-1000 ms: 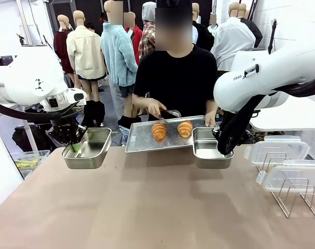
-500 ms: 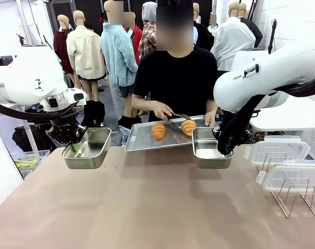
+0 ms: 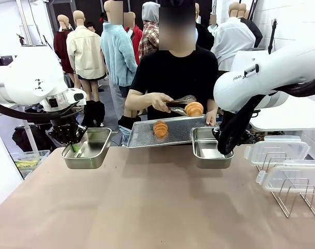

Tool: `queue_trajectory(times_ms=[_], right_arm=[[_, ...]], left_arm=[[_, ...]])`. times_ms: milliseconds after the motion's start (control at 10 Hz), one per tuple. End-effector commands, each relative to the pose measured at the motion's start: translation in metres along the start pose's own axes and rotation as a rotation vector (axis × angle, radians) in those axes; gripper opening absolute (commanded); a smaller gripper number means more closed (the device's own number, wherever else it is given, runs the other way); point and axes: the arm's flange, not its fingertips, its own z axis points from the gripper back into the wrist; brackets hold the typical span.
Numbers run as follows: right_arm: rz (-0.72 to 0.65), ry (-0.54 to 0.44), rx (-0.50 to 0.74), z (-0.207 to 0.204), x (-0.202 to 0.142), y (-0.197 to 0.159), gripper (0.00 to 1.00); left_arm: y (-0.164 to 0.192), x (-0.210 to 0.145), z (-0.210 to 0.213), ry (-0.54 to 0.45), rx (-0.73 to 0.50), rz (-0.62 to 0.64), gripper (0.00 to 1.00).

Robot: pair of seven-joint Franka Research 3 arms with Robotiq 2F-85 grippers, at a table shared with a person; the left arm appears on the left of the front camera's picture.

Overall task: Place the bread in airtight containers.
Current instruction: Once an object is inside an Airtight Container , place the container in the center of the table.

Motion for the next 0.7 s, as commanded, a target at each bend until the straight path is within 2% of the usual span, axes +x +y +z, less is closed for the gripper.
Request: queue_trajectory(times_ms=[0, 600], right_arm=[[-0.004, -0.01, -0.008, 0.0031, -0.0004, 0.0003, 0.0], [-0.004, -0.01, -0.008, 0.0031, -0.0004, 0.0003, 0.0]], left_arm=[[0.0004, 0.0006, 0.0032, -0.011, 0.001, -0.001, 0.0], [0.0004, 0.0006, 0.0032, -0.011, 0.001, -0.001, 0.0]])
